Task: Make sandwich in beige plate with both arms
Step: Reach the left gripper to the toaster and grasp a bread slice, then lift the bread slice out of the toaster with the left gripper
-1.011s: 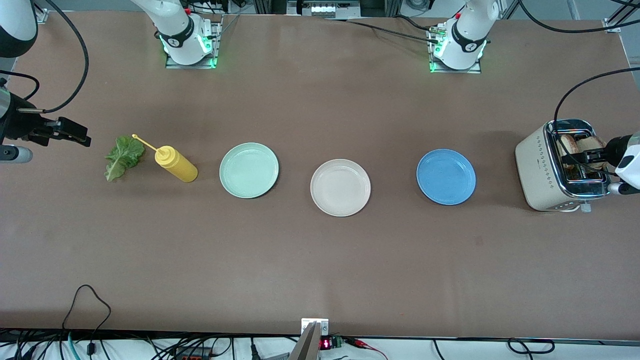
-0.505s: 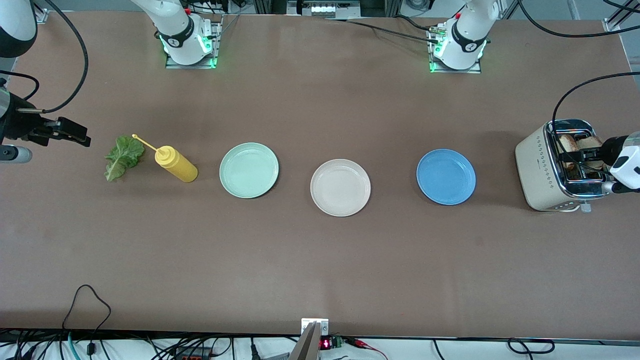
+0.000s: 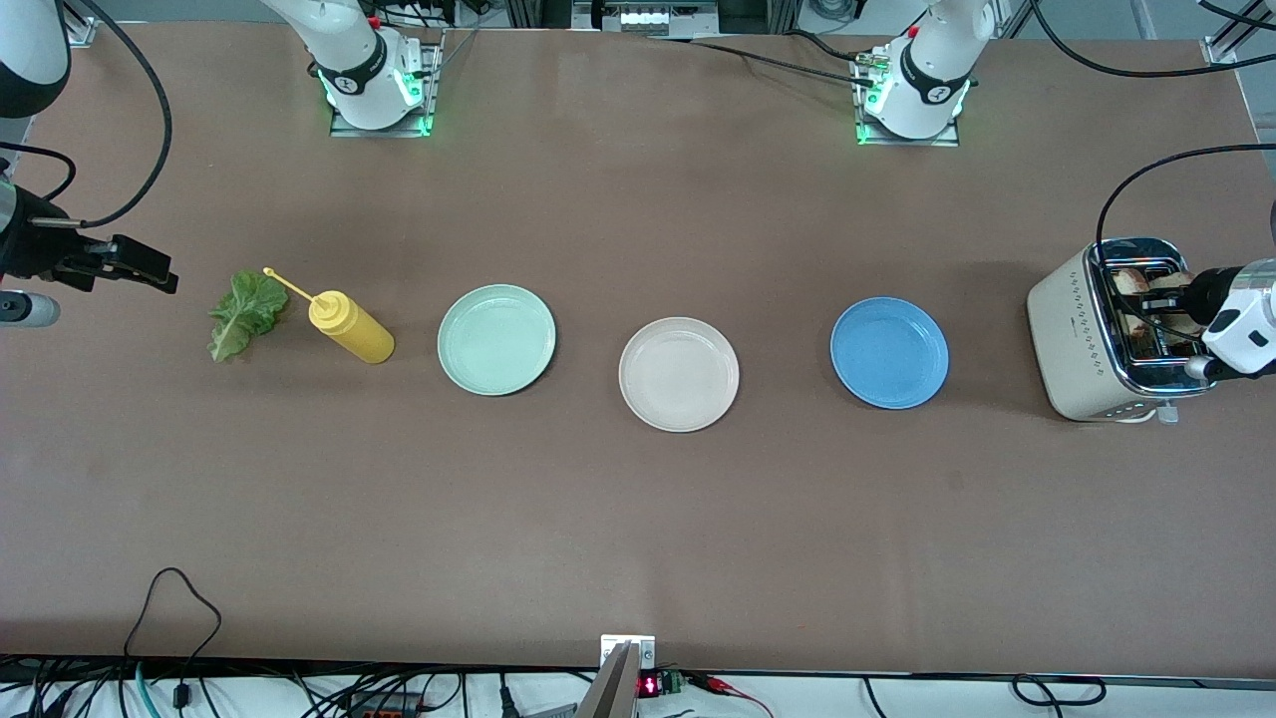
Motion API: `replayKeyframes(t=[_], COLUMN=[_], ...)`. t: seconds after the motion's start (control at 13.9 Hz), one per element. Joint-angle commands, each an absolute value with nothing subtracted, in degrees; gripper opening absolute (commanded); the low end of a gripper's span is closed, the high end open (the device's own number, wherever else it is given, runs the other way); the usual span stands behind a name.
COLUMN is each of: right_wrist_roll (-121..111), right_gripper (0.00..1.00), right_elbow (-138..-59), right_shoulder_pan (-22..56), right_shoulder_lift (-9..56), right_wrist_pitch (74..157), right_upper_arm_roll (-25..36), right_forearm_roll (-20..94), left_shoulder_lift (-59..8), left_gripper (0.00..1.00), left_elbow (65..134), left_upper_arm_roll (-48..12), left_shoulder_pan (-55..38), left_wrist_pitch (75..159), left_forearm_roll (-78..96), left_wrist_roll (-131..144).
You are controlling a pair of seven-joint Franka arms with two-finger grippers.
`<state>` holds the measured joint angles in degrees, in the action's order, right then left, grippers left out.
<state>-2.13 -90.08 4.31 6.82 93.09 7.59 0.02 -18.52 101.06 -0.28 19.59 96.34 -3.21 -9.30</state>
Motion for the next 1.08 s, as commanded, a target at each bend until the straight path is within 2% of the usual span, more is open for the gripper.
replayKeyframes(t=[0.0,0.14,0.29,0.58,0.87,1.01], right_wrist_roll=[-1.5,-1.4,-1.4,-2.1,-2.2,-2.3], right_gripper=[1.0,1.0,1.0,1.0,1.0,1.0], right_elbow=[-89.0,-89.0,-88.9,-88.9,-88.9,-88.9], right_shoulder_pan=[3.3,3.2,3.2,3.0,3.1,3.1], right_shoulder_lift=[7.6,7.8,8.3,8.4,9.6,10.2], right_wrist_pitch=[92.8,92.9,92.9,92.9,92.9,92.7], right_upper_arm_roll=[7.5,7.5,7.5,7.5,7.5,7.5], right_forearm_roll=[1.2,1.4,1.6,1.6,1.5,1.6], left_shoulder_lift=[-18.3,-18.1,-17.7,-17.8,-17.5,-17.5], left_gripper=[0.15,0.08,0.05,0.04,0.04,0.02], left_elbow=[100.9,100.0,97.3,85.3,78.2,75.0], left_upper_arm_roll=[-0.6,-0.6,-0.6,-1.1,-1.6,-1.5], left_shoulder_pan=[19.9,19.9,19.9,18.9,12.6,5.4], left_wrist_pitch=[95.4,94.6,92.4,79.7,68.0,63.5], left_forearm_roll=[-3.3,-3.4,-3.6,-4.0,-4.0,-4.0], left_wrist_roll=[-9.8,-10.5,-11.9,-13.3,-12.0,-11.4])
